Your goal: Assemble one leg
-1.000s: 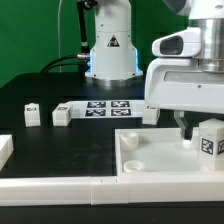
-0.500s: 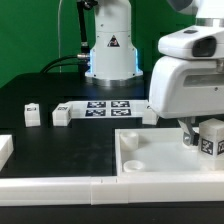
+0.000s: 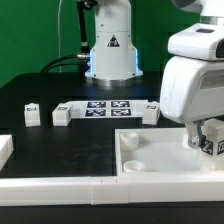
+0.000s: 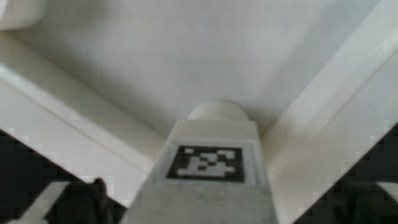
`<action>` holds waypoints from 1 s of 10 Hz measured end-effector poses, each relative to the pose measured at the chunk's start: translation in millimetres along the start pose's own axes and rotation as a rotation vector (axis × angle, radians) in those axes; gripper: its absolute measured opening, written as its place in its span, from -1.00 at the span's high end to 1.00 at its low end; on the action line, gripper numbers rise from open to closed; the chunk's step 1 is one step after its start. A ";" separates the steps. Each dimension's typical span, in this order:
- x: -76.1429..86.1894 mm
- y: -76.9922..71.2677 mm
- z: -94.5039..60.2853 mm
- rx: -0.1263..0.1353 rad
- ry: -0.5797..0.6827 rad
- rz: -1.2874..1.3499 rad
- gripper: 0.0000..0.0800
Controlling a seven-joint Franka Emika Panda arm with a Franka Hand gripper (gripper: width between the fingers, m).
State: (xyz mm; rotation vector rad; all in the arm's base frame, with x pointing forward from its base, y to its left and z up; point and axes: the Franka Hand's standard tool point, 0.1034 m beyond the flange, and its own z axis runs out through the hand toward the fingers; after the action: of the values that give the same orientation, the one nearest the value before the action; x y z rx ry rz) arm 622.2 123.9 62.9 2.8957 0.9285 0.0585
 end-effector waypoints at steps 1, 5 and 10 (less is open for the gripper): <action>0.0 0.1 0.0 0.001 0.000 0.014 -0.17; 0.0 0.1 0.0 0.003 0.001 0.279 0.27; -1.9 4.9 1.1 0.026 0.011 0.920 0.27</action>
Offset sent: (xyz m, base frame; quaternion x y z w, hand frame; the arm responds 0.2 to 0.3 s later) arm 0.0000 0.0000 0.0000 0.0000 0.0000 0.0899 0.9960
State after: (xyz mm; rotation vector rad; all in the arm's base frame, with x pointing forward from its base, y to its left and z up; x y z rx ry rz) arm 623.5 118.7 62.3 3.0597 -0.4593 0.1258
